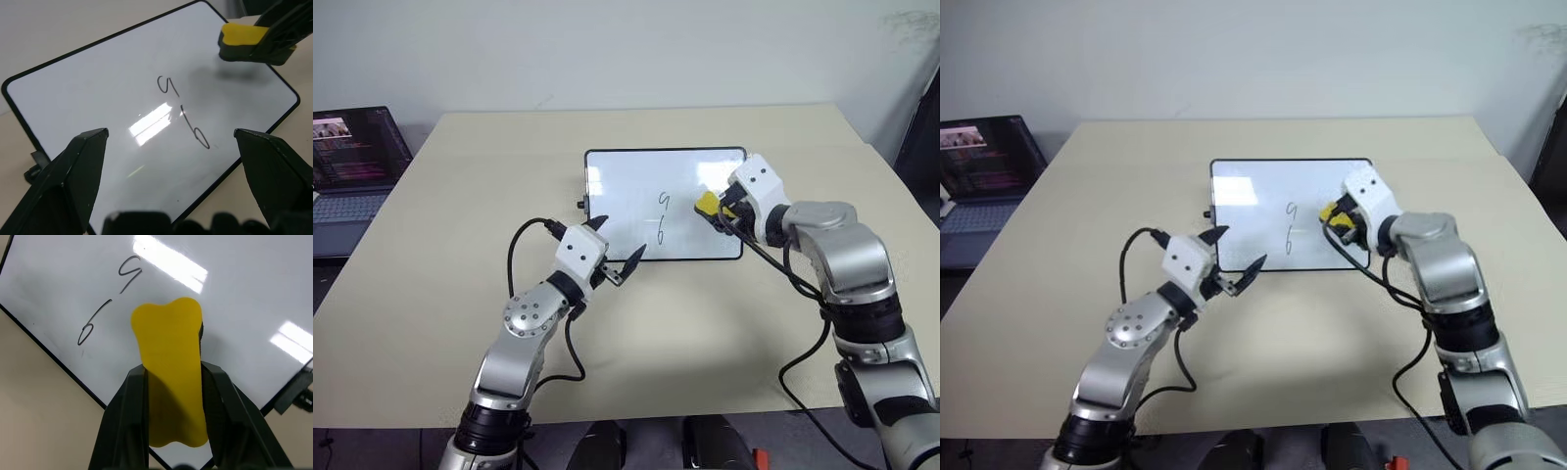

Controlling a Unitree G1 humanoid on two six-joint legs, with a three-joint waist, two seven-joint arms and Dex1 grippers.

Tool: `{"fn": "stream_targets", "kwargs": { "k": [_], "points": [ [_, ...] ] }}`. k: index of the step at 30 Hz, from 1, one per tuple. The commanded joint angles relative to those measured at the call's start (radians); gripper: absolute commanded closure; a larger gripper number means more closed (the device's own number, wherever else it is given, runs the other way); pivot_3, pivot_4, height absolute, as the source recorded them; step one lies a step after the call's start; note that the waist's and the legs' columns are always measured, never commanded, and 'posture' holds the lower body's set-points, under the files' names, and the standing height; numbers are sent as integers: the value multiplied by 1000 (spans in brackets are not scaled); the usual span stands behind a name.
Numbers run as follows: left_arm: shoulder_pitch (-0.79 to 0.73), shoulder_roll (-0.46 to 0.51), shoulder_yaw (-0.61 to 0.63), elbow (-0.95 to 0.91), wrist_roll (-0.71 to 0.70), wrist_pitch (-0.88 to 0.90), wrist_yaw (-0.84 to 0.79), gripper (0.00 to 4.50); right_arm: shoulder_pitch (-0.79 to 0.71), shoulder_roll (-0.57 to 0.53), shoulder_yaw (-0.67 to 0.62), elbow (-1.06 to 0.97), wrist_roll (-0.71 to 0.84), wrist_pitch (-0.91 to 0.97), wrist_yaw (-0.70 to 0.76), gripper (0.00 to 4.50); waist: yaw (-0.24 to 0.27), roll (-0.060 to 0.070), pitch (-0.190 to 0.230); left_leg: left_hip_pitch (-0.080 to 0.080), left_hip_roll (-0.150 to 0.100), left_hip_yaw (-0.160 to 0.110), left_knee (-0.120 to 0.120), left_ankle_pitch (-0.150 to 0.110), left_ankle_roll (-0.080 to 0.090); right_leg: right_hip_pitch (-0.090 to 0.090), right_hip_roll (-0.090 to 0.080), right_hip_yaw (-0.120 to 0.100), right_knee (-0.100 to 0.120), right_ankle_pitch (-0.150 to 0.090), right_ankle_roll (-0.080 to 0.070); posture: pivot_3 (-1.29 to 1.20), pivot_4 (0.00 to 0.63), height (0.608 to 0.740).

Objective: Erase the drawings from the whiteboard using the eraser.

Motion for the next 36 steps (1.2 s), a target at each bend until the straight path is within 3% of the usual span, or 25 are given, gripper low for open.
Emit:
{"fn": "stream_targets", "kwargs": {
  "k": [1,16,36],
  "points": [
    [6,3,-1,-43,20,-19,16,0,21,14,-21,-79,28,19,-48,3356,0,0,0,0,0,0,0,0,0,0,0,0,0,0,0,0,150,740],
    [11,9,-10,-22,39,-35,16,0,-43,10,-1,-29,88,-21,-121,3356,-3,0,0,0,0,1,0,0,0,0,0,0,0,0,0,0,150,740],
    [-3,-25,-46,33,48,-57,23,0,-293,104,181,549,-8,-512,-70,3356,-4,0,0,1,0,2,1,0,0,-1,0,0,2,0,0,0,150,740]
  ]
}}
